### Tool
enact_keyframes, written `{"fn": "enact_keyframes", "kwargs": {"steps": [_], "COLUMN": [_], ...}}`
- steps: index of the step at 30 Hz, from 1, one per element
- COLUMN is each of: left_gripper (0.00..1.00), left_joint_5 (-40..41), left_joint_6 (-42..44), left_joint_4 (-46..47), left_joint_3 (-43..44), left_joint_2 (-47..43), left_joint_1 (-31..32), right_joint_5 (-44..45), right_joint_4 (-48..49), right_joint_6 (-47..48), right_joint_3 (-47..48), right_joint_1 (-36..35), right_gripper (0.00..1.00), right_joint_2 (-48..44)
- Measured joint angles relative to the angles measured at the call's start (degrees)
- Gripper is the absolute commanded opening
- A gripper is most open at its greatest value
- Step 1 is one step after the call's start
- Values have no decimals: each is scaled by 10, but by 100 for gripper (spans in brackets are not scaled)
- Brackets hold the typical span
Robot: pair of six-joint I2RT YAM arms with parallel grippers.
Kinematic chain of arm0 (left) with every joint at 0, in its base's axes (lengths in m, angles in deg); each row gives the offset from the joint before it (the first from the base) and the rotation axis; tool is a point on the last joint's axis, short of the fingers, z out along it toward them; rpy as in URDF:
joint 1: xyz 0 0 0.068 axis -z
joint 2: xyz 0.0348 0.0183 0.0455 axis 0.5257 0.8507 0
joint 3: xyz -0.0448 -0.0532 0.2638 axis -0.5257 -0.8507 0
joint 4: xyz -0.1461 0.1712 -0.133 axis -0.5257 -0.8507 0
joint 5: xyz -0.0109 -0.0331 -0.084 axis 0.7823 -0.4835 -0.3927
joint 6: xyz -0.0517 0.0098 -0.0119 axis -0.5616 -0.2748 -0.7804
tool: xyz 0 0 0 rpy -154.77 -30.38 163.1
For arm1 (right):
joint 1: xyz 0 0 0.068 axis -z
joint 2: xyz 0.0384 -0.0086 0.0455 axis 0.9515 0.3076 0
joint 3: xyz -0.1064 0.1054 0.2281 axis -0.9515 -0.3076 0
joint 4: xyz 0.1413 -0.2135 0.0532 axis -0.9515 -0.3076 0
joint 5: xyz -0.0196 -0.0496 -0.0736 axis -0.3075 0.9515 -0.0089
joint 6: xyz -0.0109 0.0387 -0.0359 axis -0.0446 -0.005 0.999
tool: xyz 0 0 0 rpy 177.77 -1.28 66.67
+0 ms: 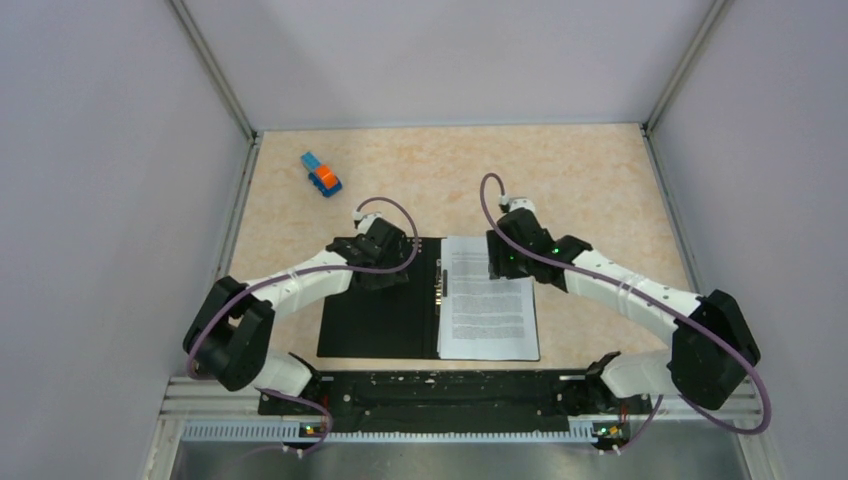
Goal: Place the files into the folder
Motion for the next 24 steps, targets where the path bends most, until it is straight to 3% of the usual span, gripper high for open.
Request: {"fn": "enact_keyframes", "kwargs": {"steps": [2,11,15,24], "left_gripper": [68,68,68,68], "left_joint_5": [0,2,5,8], "left_joint_6": [3,15,19,28], "left_joint_4": [-4,-21,-26,-33], "left_joint_3": [3,7,3,-8], "left_joint_2": [-14,-65,-83,-106], "left_joint_1": [0,-16,-26,-37], "right_joint_5": [0,21,32,40], "right_joint_4": [8,67,90,135], "right_joint_6": [-23,-99,-116,-134], "right_joint_3": [14,79,79,79], "right_joint_1": [-37,-159,-170,-170], "right_gripper": [45,41,36,34], "right_joint_2": [11,155,178,191]}}
